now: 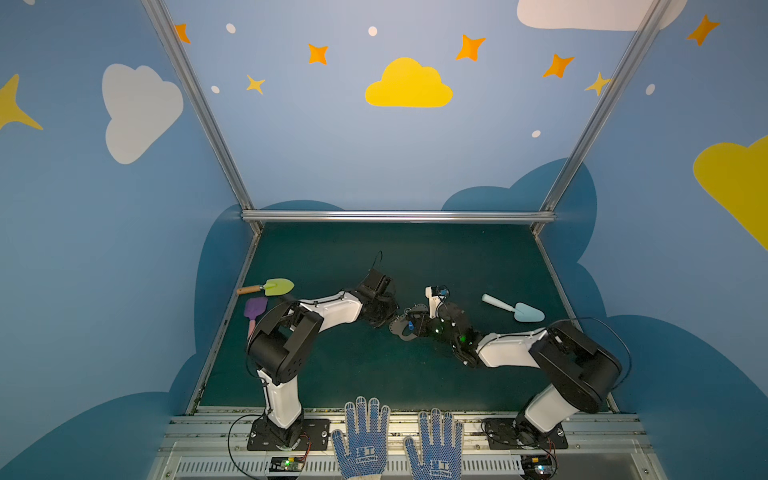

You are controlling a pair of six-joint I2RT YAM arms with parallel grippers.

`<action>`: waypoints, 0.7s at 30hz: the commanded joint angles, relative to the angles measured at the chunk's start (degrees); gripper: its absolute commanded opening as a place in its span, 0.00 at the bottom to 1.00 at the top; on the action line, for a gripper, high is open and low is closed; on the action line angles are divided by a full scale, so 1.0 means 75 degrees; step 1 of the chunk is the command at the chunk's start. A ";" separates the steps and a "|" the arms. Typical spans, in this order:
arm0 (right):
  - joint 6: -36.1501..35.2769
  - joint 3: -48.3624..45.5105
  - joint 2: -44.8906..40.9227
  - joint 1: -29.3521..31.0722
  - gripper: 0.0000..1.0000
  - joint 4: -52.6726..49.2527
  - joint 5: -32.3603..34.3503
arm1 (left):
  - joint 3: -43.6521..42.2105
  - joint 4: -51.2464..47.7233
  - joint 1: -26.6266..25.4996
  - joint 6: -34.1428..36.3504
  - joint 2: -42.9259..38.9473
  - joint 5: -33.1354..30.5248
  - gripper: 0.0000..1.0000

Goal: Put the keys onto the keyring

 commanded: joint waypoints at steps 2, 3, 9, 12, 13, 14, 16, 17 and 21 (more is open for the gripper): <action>0.0104 -0.0242 -0.0818 0.0113 0.00 -0.0818 -0.0410 | -0.0078 0.0170 0.0072 0.0025 -0.0306 0.0041 0.04; 0.0133 -0.0243 -0.0928 0.0114 0.00 -0.0928 -0.0516 | -0.0084 0.0180 0.0069 0.0026 -0.0306 0.0052 0.05; 0.0299 -0.0060 -0.0493 0.0102 0.00 -0.0949 -0.1040 | -0.0097 0.0205 0.0075 0.0002 -0.0329 0.0087 0.04; 0.0387 0.0019 -0.0022 -0.0071 0.00 -0.0721 -0.0906 | -0.0184 0.0306 0.0072 -0.0075 -0.0376 0.0111 0.04; 0.0440 0.0038 0.0138 -0.0134 0.00 -0.0550 -0.0905 | -0.0211 0.0343 0.0075 -0.0087 -0.0405 0.0135 0.04; 0.0469 0.0074 0.0322 -0.0186 0.00 -0.0344 -0.0910 | -0.0235 0.0357 0.0074 -0.0091 -0.0420 0.0148 0.04; 0.0440 0.0227 0.0581 -0.0225 0.00 -0.0252 -0.0843 | -0.0255 0.0358 0.0075 -0.0117 -0.0454 0.0158 0.04; 0.0425 0.0292 0.0714 -0.0216 0.00 -0.0184 -0.0786 | -0.0278 0.0374 0.0073 -0.0126 -0.0464 0.0168 0.04; 0.0570 0.0410 0.1159 -0.0247 0.00 0.0363 -0.0577 | -0.0337 0.0469 0.0075 -0.0185 -0.0470 0.0205 0.04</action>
